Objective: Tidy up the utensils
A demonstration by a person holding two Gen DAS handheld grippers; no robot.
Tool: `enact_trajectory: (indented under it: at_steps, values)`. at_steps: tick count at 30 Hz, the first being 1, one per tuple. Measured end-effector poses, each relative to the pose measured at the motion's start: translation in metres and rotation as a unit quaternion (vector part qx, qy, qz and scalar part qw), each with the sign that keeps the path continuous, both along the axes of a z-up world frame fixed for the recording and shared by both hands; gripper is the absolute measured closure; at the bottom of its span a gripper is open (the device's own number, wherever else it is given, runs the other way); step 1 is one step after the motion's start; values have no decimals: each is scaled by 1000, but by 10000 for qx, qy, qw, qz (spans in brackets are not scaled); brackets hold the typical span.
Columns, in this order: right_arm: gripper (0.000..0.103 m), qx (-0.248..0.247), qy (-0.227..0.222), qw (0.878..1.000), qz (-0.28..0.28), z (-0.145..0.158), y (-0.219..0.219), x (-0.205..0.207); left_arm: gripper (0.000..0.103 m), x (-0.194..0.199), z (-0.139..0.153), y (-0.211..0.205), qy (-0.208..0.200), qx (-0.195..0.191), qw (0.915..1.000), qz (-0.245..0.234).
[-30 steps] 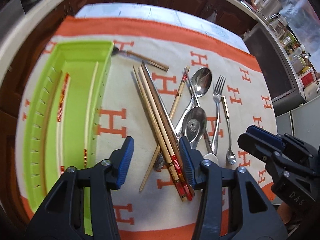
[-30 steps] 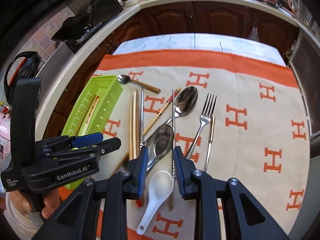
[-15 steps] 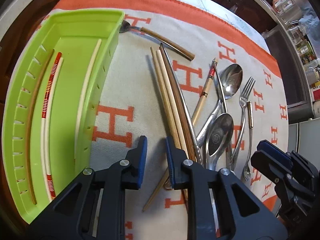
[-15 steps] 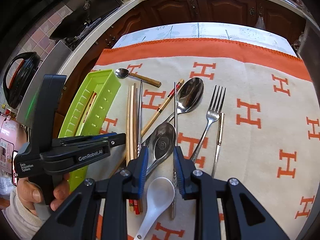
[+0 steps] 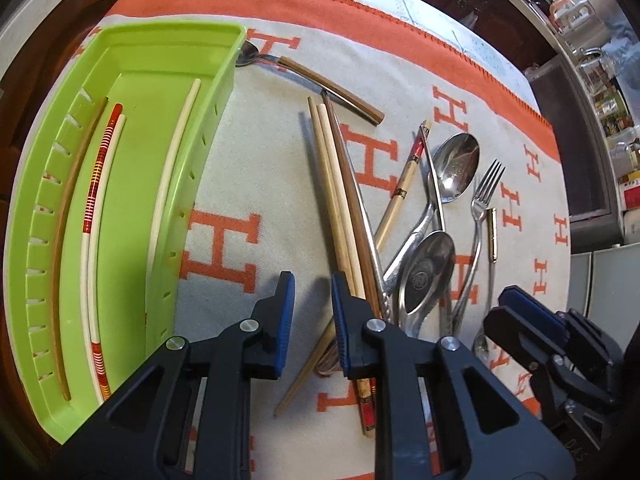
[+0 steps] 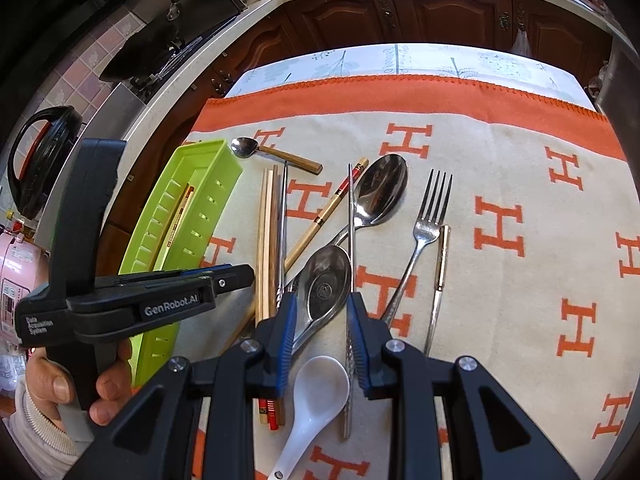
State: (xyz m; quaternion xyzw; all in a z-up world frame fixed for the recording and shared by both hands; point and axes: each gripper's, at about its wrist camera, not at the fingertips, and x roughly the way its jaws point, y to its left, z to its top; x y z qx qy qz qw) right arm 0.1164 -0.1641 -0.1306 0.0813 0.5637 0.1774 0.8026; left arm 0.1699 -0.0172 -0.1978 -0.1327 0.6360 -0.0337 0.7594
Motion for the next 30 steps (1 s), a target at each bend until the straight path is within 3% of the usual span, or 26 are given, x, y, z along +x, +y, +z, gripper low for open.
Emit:
enact_trajectory:
  at_steps: [8,15,20,22,30]
  values:
    - [77,2,-5,10000,-1,0,0,-1,87,2,0,-7,35,-105,9999,-45]
    - [77,12,11,10000,18,-1,1,0,87,7,-9,-10,101,67,9999,-37]
    - [77,64,52,9999,107,-1,10,2,99,6,-12,-6,95,33,9999,-2]
    - [77,108,57,9998,160,-1,16,3,99,5,-11,-4,89,-15,10000,4]
    - [77,312,396,9981,366,-11,44,19,99,-12,16,19,-58,-287,9996,50]
